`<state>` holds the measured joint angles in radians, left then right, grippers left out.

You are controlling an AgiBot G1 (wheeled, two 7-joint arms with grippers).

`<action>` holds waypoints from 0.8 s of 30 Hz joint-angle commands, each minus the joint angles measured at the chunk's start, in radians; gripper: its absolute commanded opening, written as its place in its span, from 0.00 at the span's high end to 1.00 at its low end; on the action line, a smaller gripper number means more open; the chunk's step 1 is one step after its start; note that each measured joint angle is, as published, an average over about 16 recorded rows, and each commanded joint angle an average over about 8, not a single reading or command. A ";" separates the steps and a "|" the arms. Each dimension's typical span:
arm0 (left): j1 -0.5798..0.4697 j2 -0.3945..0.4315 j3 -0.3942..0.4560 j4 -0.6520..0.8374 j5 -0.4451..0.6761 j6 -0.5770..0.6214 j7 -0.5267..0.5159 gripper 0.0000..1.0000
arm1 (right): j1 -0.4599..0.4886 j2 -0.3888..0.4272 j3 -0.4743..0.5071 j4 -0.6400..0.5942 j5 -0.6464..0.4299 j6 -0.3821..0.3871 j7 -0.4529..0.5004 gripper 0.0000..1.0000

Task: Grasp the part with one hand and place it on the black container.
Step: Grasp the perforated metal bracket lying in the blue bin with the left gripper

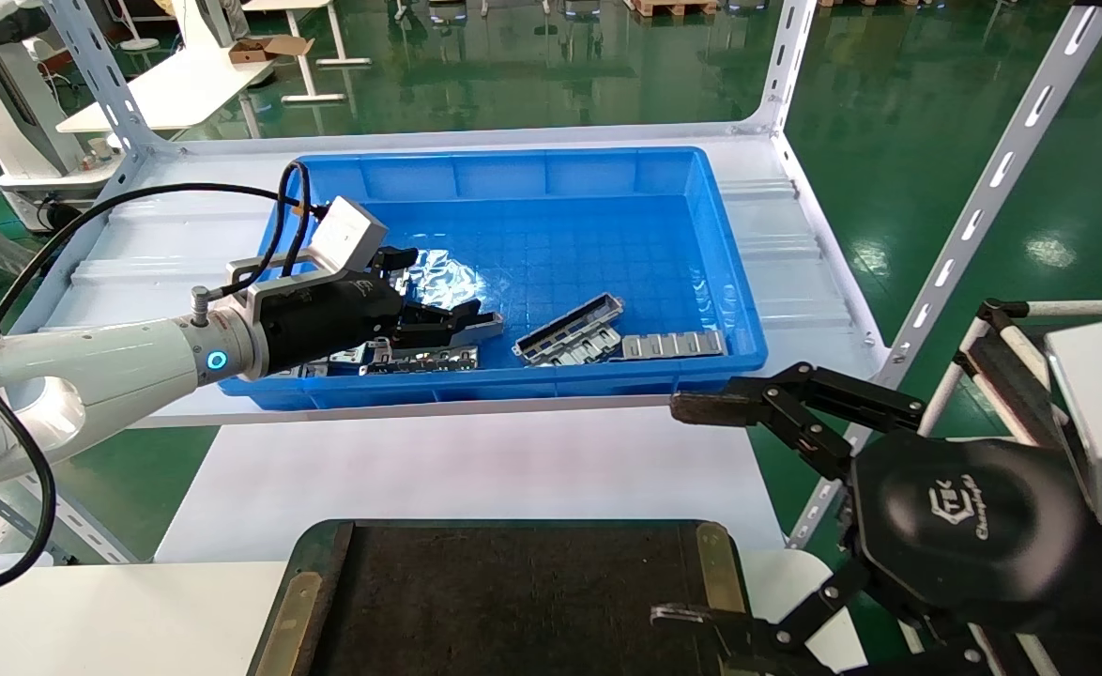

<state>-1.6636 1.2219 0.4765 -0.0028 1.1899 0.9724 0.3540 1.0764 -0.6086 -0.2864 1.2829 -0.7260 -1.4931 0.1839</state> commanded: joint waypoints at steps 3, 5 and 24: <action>-0.004 -0.006 0.006 0.006 0.009 0.024 -0.012 0.00 | 0.000 0.000 0.000 0.000 0.000 0.000 0.000 0.00; -0.004 -0.009 0.010 0.007 0.014 0.040 -0.017 0.00 | 0.000 0.000 0.000 0.000 0.000 0.000 0.000 0.00; -0.003 -0.023 0.027 0.010 0.039 0.096 -0.046 0.19 | 0.000 0.001 -0.002 0.000 0.001 0.001 -0.001 0.55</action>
<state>-1.6665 1.2007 0.5033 0.0074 1.2283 1.0609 0.3093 1.0767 -0.6079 -0.2880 1.2829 -0.7249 -1.4923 0.1831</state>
